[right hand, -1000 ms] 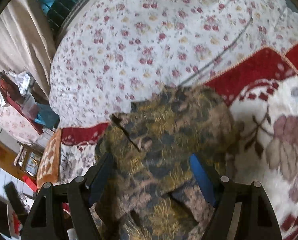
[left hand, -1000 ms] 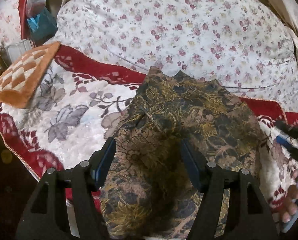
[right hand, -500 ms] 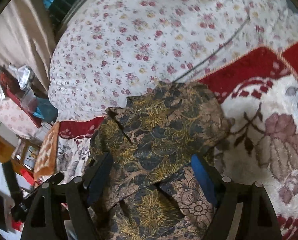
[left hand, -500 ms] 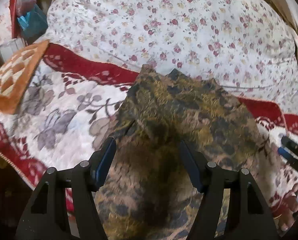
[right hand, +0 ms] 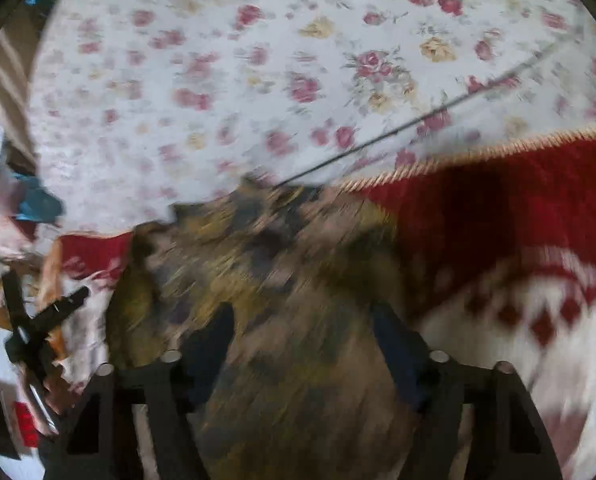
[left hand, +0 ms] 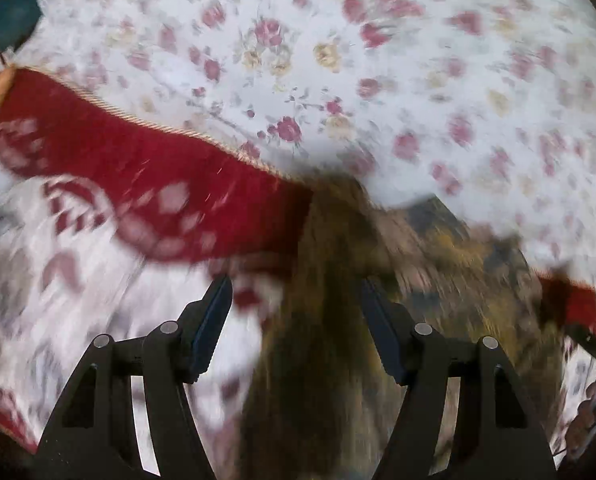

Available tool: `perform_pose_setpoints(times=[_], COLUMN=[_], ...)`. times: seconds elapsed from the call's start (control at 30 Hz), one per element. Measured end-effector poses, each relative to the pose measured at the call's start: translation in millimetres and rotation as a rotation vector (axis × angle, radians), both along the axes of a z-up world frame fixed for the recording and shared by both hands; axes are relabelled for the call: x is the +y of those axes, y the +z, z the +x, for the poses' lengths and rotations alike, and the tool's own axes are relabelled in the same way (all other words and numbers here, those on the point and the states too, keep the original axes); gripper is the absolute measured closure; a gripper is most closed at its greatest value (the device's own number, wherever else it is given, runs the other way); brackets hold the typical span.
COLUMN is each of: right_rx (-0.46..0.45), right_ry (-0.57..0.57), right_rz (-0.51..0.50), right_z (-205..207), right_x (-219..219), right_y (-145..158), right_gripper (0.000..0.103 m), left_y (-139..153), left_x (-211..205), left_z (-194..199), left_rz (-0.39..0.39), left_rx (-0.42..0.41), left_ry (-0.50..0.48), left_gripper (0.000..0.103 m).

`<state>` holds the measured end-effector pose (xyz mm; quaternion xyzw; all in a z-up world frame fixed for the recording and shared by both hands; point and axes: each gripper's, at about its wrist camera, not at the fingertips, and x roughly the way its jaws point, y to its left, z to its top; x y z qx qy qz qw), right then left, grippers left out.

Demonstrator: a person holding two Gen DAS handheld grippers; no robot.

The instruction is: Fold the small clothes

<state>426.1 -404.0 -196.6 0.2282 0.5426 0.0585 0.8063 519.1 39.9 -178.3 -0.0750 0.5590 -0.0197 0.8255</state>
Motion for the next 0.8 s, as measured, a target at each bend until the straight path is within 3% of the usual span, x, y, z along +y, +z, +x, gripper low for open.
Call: perform_pose_setpoints(times=[0.17,0.23,0.27,0.37,0.4,0.63,0.67,0.7,0.73,0.8], right_rx=[0.045,0.064,0.076,0.125,0.131,0.153,0.155,0.168,0.166,0.128], right_ry=[0.008,0.013,0.025,0.024,0.031,0.061,0.069,0.072,0.068,0.068], right_rz=[-0.033,-0.067,-0.074,-0.066,-0.067,-0.068,-0.113,-0.176,-0.184,-0.188], right_z=[52,64,69,77,76,86,87,86,85,78], right_x=[-10,-11,-10,-13,-12,-20,-17,-13,-13,-15], right_y=[-32,-39,-44,-60,-63,-69,-68,-67,-64,-53], right_gripper=[0.043,0.043,0.045,0.060,0.061,0.061,0.070,0.086,0.089,0.095], left_y=[-35,-48,-55,-67,-68,-73,-73,-71,-68,-58], left_x=[-12,-19,-23,-27,-28,-17,-17,-15,-13,-5], left_z=[39,50,57,67,67,84,84,84,83,80], left_rz=[-0.048,-0.021,-0.012,0.014,0.011,-0.034,-0.031,-0.038,-0.055,-0.070], left_rx=[0.030,0.059,0.076,0.136,0.140,0.176,0.171,0.160,0.148,0.122], left_ry=[-0.061,-0.075,-0.085,-0.106,-0.124,-0.118,-0.121,-0.128,-0.135,-0.131], left_gripper=[0.037,0.037,0.040,0.076,0.080,0.081,0.081,0.087,0.094,0.097])
